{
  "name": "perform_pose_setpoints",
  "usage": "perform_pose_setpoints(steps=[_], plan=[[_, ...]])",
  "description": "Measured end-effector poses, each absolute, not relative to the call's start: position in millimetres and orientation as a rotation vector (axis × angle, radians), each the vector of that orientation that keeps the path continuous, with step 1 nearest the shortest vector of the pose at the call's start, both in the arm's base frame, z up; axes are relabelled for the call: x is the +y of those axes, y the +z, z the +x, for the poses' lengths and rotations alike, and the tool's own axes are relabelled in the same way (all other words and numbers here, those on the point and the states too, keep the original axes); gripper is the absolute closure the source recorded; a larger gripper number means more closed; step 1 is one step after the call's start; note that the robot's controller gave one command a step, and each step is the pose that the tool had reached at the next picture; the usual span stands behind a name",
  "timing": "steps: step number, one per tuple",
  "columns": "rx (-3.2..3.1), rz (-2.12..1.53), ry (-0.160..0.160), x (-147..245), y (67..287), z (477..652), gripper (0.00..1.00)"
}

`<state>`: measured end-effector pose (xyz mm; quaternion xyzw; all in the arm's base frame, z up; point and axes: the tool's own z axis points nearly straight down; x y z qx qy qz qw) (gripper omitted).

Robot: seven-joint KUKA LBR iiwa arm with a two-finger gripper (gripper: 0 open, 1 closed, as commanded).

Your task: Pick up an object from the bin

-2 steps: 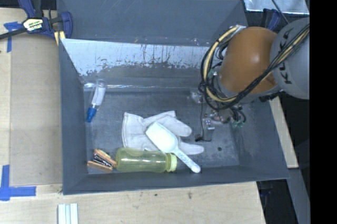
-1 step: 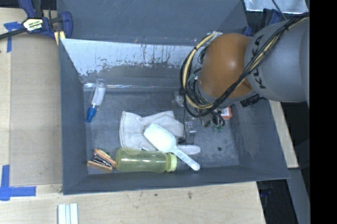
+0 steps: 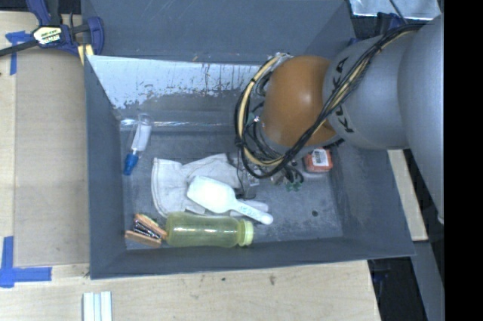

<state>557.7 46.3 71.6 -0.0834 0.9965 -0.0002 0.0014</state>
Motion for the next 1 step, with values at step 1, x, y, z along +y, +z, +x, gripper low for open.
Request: perform_pose_setpoints(steps=[1], plan=[[3.128,-0.262,-0.001,46.3,71.6,557.7,1.00]])
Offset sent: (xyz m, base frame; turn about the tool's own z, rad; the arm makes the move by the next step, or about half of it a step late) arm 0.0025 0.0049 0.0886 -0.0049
